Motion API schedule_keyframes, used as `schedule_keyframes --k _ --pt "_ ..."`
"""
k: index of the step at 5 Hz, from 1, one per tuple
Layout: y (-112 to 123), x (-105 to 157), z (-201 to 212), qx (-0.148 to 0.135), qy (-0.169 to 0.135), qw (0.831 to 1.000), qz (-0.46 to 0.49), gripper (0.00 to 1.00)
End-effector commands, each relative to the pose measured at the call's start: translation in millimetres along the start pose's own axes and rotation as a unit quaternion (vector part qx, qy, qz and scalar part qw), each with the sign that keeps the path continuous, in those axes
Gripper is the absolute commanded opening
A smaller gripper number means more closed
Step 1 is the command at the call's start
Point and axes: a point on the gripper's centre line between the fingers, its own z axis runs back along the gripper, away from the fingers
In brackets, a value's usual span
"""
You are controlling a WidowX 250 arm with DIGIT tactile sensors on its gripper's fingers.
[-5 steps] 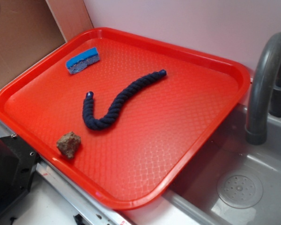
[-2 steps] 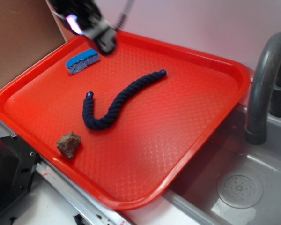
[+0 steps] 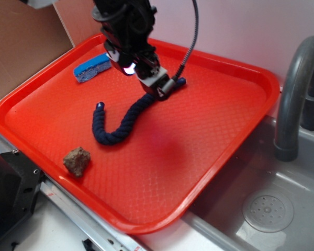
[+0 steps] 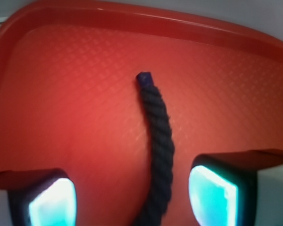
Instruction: Grab the blue rope.
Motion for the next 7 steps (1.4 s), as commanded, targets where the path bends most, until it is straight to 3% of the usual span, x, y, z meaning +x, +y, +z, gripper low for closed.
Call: schedule_keyframes --k 1,4,5,6,7 --pt "13 16 -15 0.014 -0.001 1.000 0.008 1.00" --pt "17 21 -54 0.002 0.033 0.999 0.007 1.00" --pt "16 19 -60 -0.012 0.039 0.999 -0.013 0.00" --pt "17 13 -52 -0.008 0.029 0.999 -0.021 0.00" --pt "15 2 -43 0.009 0.041 0.998 -0.037 0.00"
